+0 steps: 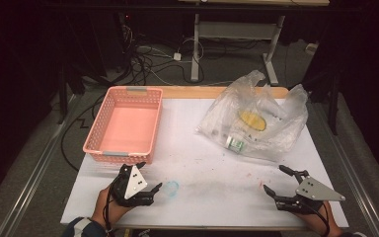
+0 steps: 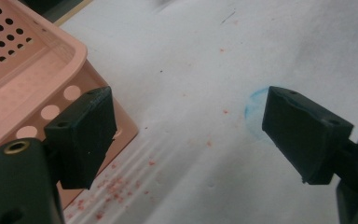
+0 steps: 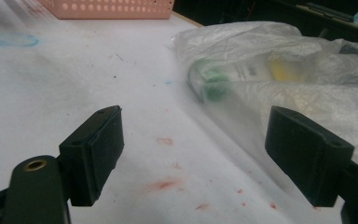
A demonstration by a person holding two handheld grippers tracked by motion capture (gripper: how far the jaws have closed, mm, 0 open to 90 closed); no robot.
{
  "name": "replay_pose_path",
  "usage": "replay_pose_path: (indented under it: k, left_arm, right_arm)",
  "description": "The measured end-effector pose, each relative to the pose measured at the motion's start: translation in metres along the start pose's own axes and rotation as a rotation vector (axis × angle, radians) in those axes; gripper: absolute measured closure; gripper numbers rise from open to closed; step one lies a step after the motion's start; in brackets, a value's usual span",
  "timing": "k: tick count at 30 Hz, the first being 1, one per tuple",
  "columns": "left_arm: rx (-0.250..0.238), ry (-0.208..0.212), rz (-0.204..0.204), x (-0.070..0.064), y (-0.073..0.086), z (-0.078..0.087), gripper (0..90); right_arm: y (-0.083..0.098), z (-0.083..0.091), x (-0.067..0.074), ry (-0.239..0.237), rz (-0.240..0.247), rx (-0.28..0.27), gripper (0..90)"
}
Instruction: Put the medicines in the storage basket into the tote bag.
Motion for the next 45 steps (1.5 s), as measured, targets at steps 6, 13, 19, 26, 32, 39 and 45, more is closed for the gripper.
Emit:
replay_pose_path:
  k: [6,13,19,26,32,39,45]
  left_arm:
    - [-0.002,0.009,-0.006,-0.0016,-0.0002,-0.0011,17.0]
    - [-0.01,0.005,-0.017,-0.0034,-0.0015,0.0006,17.0]
    - [-0.02,0.005,-0.026,-0.0048,-0.0033,0.0023,17.0]
    - [-0.024,0.0,-0.027,-0.0037,-0.005,0.0021,17.0]
    - [-0.027,-0.007,-0.026,-0.0018,-0.0063,0.0027,17.0]
    - [-0.026,-0.008,-0.031,-0.0017,-0.0073,0.0028,17.0]
    - [-0.024,-0.006,-0.033,-0.0009,-0.0077,0.0018,17.0]
  right_arm:
    - [-0.0021,-0.0023,-0.0009,-0.007,0.002,-0.003,19.7]
    - [-0.0038,-0.0004,0.0004,-0.002,0.01,-0.003,19.7]
    - [-0.0057,0.0011,0.0017,0.002,0.018,-0.008,19.7]
    - [-0.0055,0.001,0.0027,-0.004,0.024,-0.007,19.8]
    - [-0.0066,0.0019,0.0009,0.0,0.025,-0.015,20.0]
    - [-0.0069,0.0021,0.0028,-0.004,0.036,-0.013,20.0]
    - [-0.0068,0.002,0.0031,-0.006,0.039,-0.012,20.0]
Point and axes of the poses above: each handheld gripper's, and its own axes: z roughly backward along the jaws, y roughly out of its underside, x roughly to its left, the point moved 6 cm from there along -z, roughly forward along the jaws, and after that the axes turned 15 degrees about y, right-handed, at the moved point
